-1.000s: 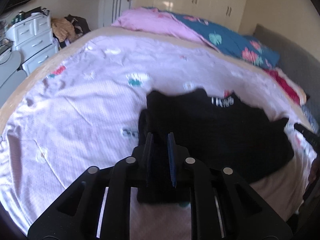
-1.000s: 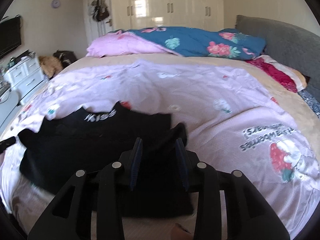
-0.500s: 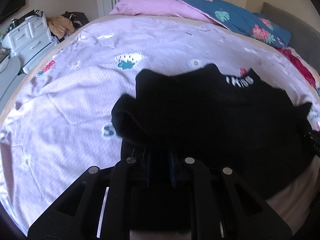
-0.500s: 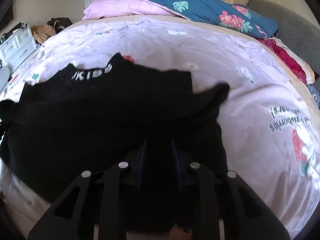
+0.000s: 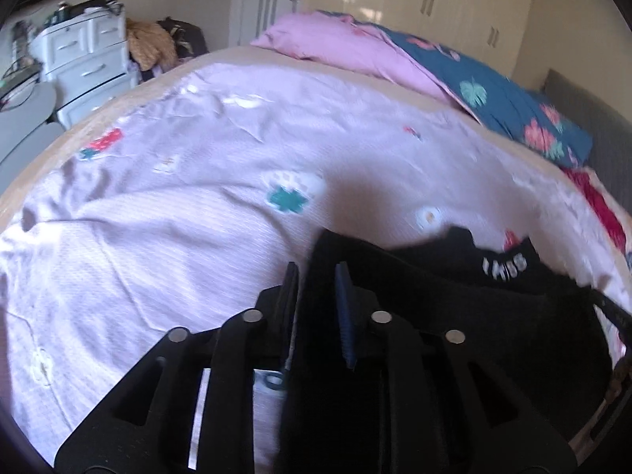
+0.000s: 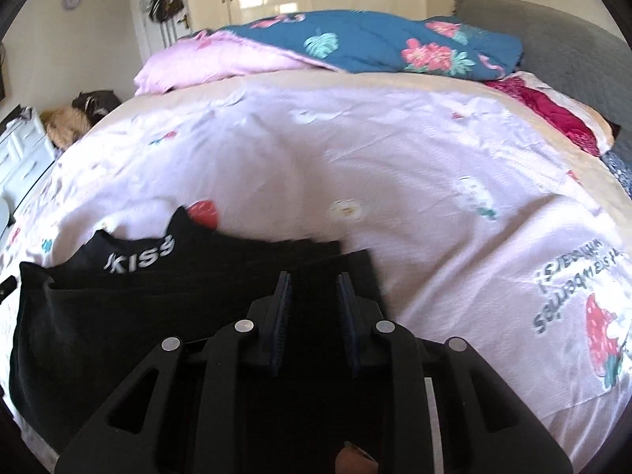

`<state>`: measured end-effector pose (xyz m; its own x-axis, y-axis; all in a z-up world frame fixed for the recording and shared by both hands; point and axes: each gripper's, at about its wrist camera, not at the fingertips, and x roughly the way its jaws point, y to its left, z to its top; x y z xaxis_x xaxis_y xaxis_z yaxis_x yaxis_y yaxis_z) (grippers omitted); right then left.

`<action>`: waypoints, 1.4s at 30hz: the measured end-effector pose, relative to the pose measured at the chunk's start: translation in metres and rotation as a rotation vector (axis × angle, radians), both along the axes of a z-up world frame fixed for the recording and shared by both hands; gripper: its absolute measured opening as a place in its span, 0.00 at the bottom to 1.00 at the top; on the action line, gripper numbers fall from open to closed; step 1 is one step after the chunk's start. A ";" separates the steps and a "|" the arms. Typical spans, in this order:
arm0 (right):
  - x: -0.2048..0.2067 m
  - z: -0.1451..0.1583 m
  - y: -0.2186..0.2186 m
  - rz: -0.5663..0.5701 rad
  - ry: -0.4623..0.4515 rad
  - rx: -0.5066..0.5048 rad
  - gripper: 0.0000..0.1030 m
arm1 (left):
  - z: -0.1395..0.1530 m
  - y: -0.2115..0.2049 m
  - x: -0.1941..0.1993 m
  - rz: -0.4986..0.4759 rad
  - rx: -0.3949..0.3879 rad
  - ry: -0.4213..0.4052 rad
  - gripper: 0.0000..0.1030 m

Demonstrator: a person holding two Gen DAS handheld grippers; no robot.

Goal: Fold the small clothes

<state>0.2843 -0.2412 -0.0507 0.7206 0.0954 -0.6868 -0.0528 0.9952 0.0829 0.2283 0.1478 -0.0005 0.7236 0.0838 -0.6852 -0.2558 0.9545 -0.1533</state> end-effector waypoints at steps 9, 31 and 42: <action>0.014 -0.020 -0.014 0.043 0.065 -0.068 0.33 | -0.015 0.002 0.012 -0.080 -0.032 0.056 0.33; 0.007 0.020 -0.045 -0.006 -0.086 0.213 0.07 | 0.006 0.022 0.005 -0.044 -0.072 -0.055 0.03; 0.010 0.005 -0.033 -0.034 -0.053 0.104 0.08 | -0.006 0.016 0.008 -0.031 -0.025 -0.003 0.06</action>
